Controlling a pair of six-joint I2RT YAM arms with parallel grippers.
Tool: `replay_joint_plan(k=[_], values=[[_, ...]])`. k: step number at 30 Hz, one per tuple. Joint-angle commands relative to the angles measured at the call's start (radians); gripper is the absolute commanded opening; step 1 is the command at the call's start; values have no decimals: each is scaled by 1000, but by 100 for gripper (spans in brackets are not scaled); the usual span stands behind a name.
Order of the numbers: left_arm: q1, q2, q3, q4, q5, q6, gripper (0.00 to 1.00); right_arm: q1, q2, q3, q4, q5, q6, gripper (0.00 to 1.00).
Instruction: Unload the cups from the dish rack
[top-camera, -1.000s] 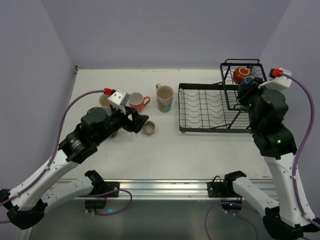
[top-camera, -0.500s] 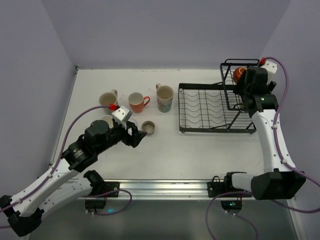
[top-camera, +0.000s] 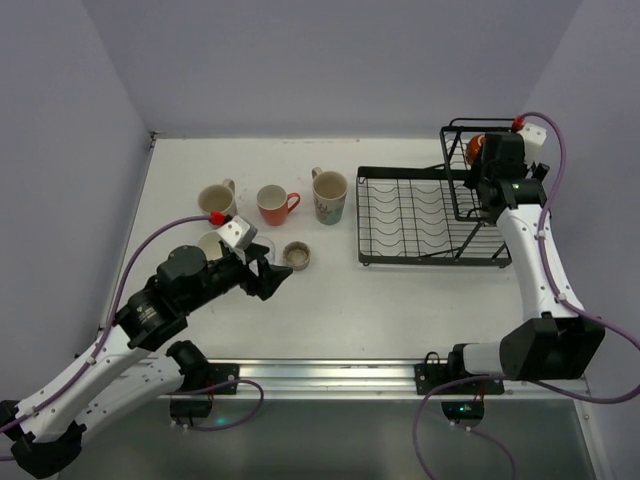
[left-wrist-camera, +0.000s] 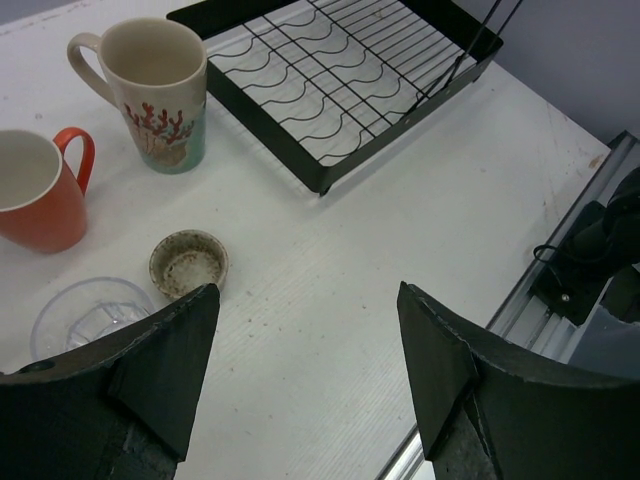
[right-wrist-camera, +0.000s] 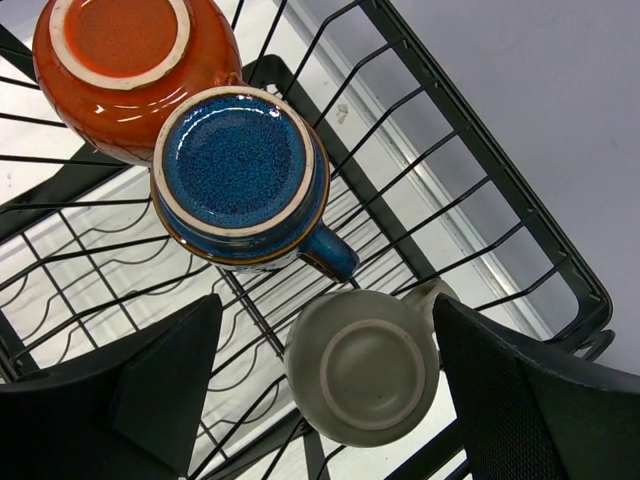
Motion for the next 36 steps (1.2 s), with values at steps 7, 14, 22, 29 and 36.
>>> replay_joint_plan(k=[7, 14, 22, 29, 36], values=[[4, -4, -3, 27, 27, 25, 76, -6, 18, 51, -164, 67, 54, 95], [6, 2, -4, 25, 19, 25, 76, -6, -106, 11, -71, -33, 45, 86], [6, -8, -4, 25, 16, 25, 76, -6, -174, -41, -53, -75, 35, 87], [6, -16, -4, 24, 13, 25, 76, -37, -138, -75, -60, -58, 35, 88], [6, -24, -4, 24, 7, 25, 76, -43, -65, -49, -112, -36, 31, 79]])
